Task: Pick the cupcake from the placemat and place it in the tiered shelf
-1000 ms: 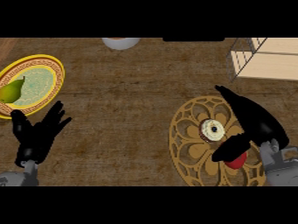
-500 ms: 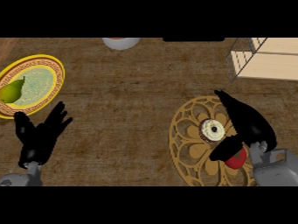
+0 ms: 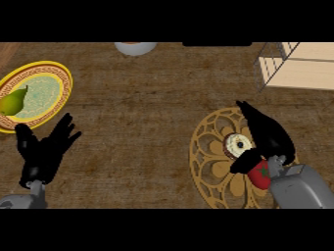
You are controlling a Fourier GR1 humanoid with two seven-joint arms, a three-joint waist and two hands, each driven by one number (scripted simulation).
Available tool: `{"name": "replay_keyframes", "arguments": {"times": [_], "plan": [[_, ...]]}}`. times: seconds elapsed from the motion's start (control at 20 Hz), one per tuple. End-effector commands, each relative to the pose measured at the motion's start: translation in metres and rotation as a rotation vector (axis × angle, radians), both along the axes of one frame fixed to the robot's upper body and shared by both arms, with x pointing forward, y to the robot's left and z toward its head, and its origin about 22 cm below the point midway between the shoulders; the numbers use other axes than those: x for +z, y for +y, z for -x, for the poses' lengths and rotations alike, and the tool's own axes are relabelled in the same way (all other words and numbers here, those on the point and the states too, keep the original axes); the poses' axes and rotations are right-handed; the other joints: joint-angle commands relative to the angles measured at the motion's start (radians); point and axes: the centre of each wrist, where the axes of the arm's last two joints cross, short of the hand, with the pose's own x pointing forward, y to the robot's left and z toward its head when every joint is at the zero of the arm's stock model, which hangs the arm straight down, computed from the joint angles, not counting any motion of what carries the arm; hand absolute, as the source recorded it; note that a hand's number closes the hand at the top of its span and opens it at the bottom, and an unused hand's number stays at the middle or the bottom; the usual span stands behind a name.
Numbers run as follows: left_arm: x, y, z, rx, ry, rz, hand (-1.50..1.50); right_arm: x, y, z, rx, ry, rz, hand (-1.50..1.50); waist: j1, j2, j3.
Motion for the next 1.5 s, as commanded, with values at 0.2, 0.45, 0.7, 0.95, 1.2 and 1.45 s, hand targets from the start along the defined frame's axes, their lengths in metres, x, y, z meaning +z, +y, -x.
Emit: {"name": "replay_keyframes", "arguments": {"times": [0.2, 0.45, 0.7, 0.95, 1.2, 1.45], "plan": [[-0.015, 0.013, 0.002, -0.004, 0.051, 0.004, 0.00, -0.021, 0.010, -0.016, 0.026, -0.019, -0.024, -1.50, -0.001, 0.005, -0.006], [-0.008, -0.003, 0.001, 0.006, 0.042, 0.024, 0.00, -0.036, 0.010, -0.010, 0.223, 0.144, 0.072, 1.50, 0.007, 0.006, -0.006], [-0.003, 0.002, 0.010, 0.010, 0.072, -0.006, 0.00, -0.047, 0.026, -0.010, 0.250, 0.071, -0.019, 1.50, 0.004, 0.005, -0.006], [-0.011, 0.006, -0.008, 0.008, 0.036, -0.001, 0.00, -0.028, 0.028, 0.006, 0.289, -0.013, -0.075, 1.50, -0.006, 0.004, -0.006], [-0.012, 0.013, 0.020, -0.007, 0.079, 0.018, 0.00, -0.024, -0.020, -0.012, 0.279, -0.058, -0.085, 1.50, 0.002, 0.004, -0.006], [-0.001, 0.015, -0.002, 0.016, 0.054, 0.010, 0.00, 0.012, -0.083, -0.007, 0.246, -0.170, -0.176, 1.50, -0.012, 0.003, -0.006]]}}
